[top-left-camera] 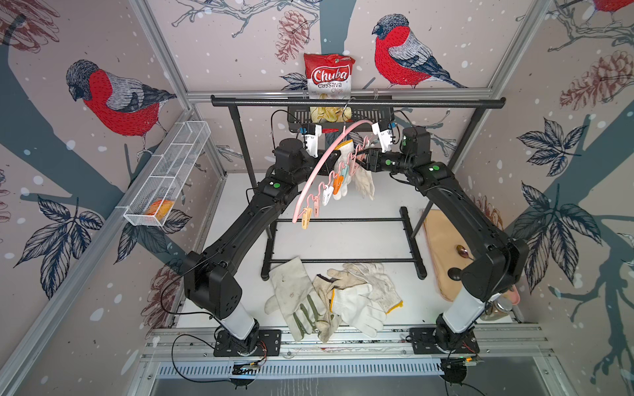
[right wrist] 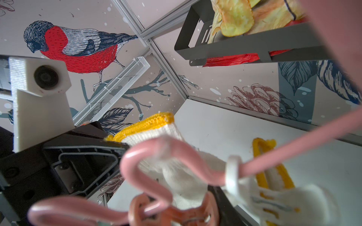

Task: Clip the gloves onto a hanger to dry
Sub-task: Open the clamp at the hanger.

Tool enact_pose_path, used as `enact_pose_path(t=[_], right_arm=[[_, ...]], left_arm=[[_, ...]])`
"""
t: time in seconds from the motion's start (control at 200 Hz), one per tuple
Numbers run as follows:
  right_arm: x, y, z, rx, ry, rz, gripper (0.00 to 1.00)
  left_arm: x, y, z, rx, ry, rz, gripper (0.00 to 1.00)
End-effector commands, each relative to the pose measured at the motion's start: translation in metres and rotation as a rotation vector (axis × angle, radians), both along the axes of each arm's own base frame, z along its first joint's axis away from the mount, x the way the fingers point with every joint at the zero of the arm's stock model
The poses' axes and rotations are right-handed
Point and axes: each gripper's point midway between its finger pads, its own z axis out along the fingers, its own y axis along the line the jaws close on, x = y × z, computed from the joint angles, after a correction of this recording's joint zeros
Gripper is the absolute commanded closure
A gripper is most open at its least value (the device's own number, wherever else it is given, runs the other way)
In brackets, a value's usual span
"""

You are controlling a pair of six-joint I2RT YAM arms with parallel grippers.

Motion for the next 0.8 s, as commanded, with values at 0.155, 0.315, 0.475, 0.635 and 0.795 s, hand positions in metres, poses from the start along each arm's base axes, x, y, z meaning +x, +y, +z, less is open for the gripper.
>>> enact_pose_path(t=[0.155, 0.315, 0.475, 0.635, 0.795], right_arm=[[-0.006, -0.003, 0.011, 0.017, -0.039, 0.012, 0.62], [-0.007, -0.006, 0.012, 0.017, -0.041, 0.015, 0.68], [-0.007, -0.007, 0.013, 0.013, -0.044, 0.013, 0.72], [-0.008, -0.009, 0.012, 0.007, -0.047, 0.013, 0.75], [-0.008, -0.009, 0.014, 0.010, -0.054, 0.023, 0.78]], left_arm=[[-0.006, 0.002, 0.008, 0.004, -0.030, -0.001, 1.00], [-0.007, 0.003, 0.007, 0.009, -0.033, -0.002, 1.00], [-0.018, 0.000, -0.004, 0.082, -0.044, -0.056, 1.00], [-0.044, -0.004, -0.031, 0.178, -0.064, -0.180, 1.00], [-0.064, -0.010, -0.042, 0.209, -0.113, -0.292, 1.00]])
